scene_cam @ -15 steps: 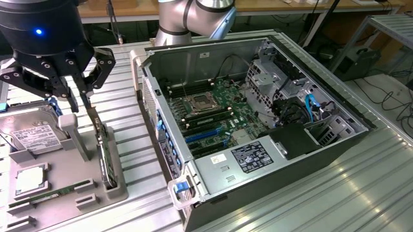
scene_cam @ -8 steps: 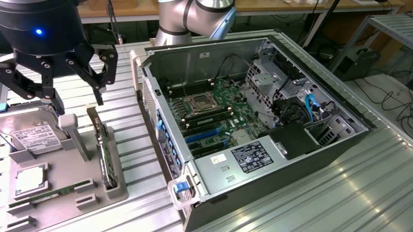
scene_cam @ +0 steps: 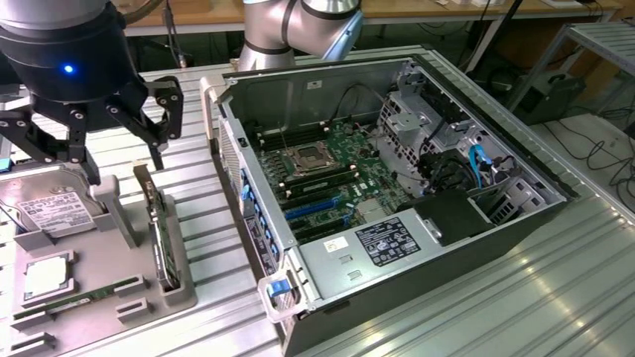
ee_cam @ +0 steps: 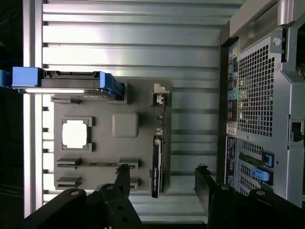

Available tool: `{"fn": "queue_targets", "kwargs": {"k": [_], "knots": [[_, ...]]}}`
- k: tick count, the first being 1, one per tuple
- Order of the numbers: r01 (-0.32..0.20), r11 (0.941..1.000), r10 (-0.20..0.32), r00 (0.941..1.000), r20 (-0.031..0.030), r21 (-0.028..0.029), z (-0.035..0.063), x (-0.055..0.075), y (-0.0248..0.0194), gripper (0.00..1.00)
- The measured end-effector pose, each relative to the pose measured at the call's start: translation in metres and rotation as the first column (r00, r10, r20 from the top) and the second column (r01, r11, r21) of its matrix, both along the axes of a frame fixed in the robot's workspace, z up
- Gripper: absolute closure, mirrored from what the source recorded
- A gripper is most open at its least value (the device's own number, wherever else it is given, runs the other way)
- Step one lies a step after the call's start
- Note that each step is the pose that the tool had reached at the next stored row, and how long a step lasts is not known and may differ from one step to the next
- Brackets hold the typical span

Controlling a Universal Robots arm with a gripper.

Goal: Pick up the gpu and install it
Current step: 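Pick up the gpu and move the gpu toward the slot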

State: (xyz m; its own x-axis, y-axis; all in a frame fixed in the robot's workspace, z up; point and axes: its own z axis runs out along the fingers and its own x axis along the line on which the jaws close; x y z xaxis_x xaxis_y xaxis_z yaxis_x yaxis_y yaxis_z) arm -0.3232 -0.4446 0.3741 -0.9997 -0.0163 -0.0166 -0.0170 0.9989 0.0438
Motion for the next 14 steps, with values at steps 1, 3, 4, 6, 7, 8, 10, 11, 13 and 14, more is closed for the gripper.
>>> {"fn": "queue_targets", "kwargs": {"k": [1,3,4,6,7,8,10,11,13,14], "knots": [[0.0,1.0,0.0,1.0,0.0001,0.0,-0.0023,0.0,-0.0004,0.34],[0.0,1.0,0.0,1.0,0.0001,0.0001,-0.0071,0.0,-0.0005,0.34],[0.0,1.0,0.0,1.0,0.0001,0.0,-0.0084,0.0,-0.0005,0.34],[-0.001,1.0,0.001,1.0,0.0,0.0,-0.0108,0.0,-0.0007,0.34],[-0.001,1.0,0.001,1.0,0.0001,0.0,-0.0119,0.0,-0.0007,0.34],[-0.001,1.0,0.001,1.0,0.0,0.0,-0.0128,0.0,-0.0008,0.34],[-0.001,1.0,0.001,1.0,0.0001,0.0001,-0.0152,0.0,-0.001,0.34],[-0.001,1.0,0.001,1.0,0.0,0.0,-0.0164,0.0,-0.0011,0.34],[-0.001,1.0,0.001,1.0,0.0,0.0,-0.0178,0.0,-0.0012,0.34],[-0.001,1.0,0.001,1.0,0.0,0.0,-0.0185,0.0,-0.0012,0.34]]}}
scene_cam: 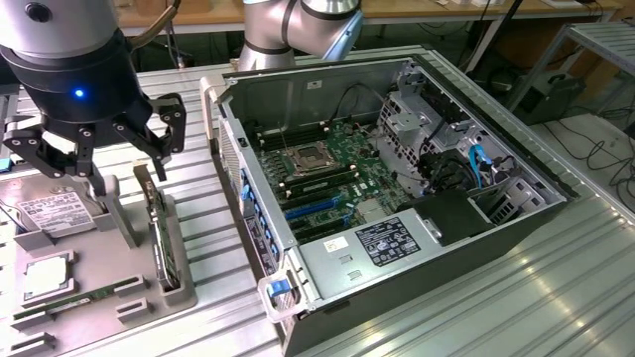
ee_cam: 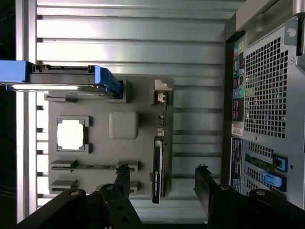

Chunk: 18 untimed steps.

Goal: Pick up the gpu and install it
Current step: 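Pick up the gpu and move the gpu toward the slot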

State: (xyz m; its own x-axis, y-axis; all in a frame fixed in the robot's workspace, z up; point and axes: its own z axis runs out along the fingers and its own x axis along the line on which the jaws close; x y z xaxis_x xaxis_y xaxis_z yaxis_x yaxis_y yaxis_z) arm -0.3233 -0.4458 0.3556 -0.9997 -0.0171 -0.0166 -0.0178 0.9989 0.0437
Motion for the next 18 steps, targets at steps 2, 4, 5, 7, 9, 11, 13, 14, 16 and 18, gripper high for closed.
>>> {"fn": "queue_targets", "kwargs": {"k": [2,4,5,7,9,11,13,14,16,18], "knots": [[0.0,1.0,0.0,1.0,0.0,0.0,-0.0014,0.0,0.0,0.34],[0.0,1.0,0.0,1.0,0.0001,0.0,-0.0029,0.0,-0.0001,0.34],[0.0,1.0,0.0,1.0,0.0001,0.0001,-0.0043,0.0,-0.0001,0.34],[-0.001,1.0,0.001,1.0,0.0001,0.0001,-0.0058,0.0,-0.0002,0.34],[-0.001,1.0,0.001,1.0,0.0001,0.0001,-0.0077,0.0,-0.0002,0.34],[-0.001,1.0,0.001,1.0,0.0001,0.0,-0.0092,0.0,-0.0003,0.34],[-0.001,1.0,0.001,1.0,0.0,0.0001,-0.0107,0.0,-0.0003,0.34],[-0.001,1.0,0.001,1.0,0.0,0.0,-0.0114,0.0,-0.0004,0.34],[-0.001,1.0,0.001,1.0,0.0001,0.0001,-0.0132,0.0,-0.0005,0.34],[-0.002,1.0,0.002,1.0,0.0,0.0,-0.015,0.0,-0.0012,0.34]]}}
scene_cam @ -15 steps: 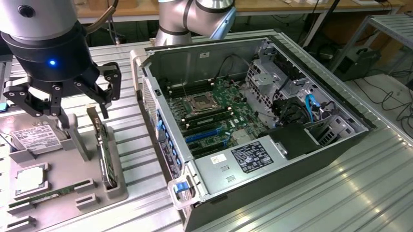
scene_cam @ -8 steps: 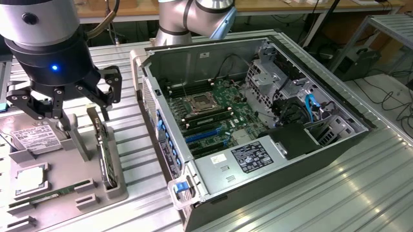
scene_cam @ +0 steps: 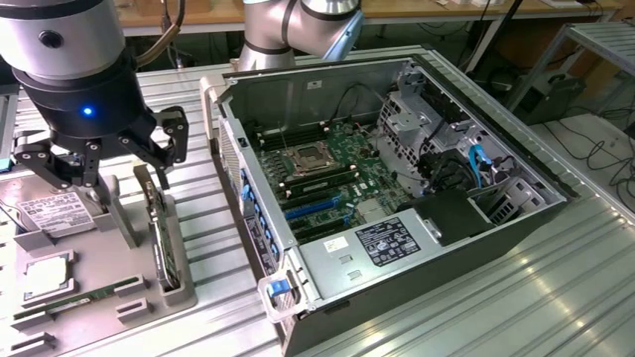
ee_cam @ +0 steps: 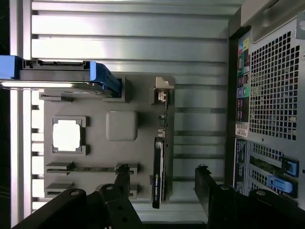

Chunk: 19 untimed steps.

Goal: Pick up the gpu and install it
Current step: 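Pick up the gpu and move the gpu toward the slot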

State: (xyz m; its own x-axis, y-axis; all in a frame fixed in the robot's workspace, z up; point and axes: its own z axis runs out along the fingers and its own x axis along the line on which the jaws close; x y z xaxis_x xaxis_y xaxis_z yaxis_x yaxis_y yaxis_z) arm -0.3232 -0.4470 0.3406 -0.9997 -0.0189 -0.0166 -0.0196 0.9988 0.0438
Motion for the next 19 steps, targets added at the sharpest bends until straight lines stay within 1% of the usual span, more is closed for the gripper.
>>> {"fn": "queue_targets", "kwargs": {"k": [9,16,19], "knots": [[-0.001,1.0,0.001,1.0,0.0001,0.0001,-0.0114,0.0,-0.0029,0.34],[-0.002,1.0,0.002,1.0,0.0,0.0,-0.019,0.0,-0.0042,0.34],[-0.003,1.0,0.003,1.0,0.0,0.0,-0.0228,0.0,-0.0059,0.34]]}}
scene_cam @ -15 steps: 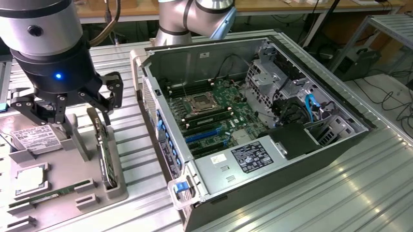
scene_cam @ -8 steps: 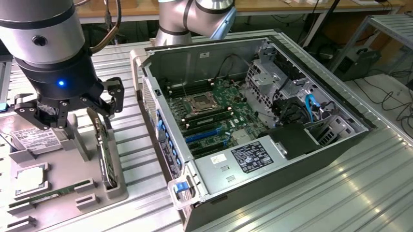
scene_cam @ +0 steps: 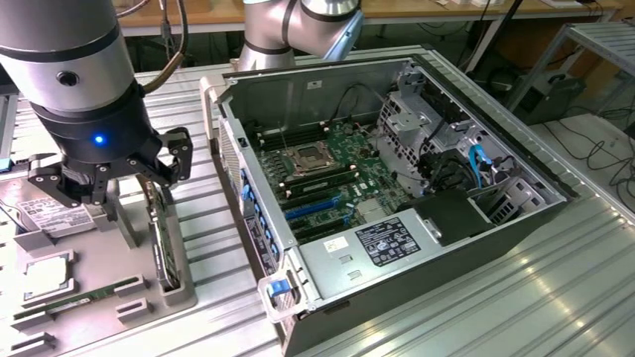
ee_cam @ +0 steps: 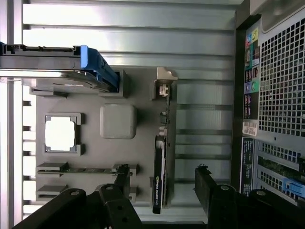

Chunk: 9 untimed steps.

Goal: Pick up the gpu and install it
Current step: 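Pick up the gpu and move the gpu toward the slot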

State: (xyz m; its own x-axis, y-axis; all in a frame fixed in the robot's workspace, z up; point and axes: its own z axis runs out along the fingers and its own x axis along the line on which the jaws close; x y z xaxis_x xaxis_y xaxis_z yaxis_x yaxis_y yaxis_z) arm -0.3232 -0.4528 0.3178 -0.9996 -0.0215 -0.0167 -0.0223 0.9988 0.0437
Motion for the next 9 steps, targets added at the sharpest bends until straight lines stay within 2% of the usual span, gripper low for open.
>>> {"fn": "queue_targets", "kwargs": {"k": [9], "knots": [[-0.006,1.0,0.006,1.0,0.0,0.0001,-0.0137,0.0,-0.006,0.34]]}}
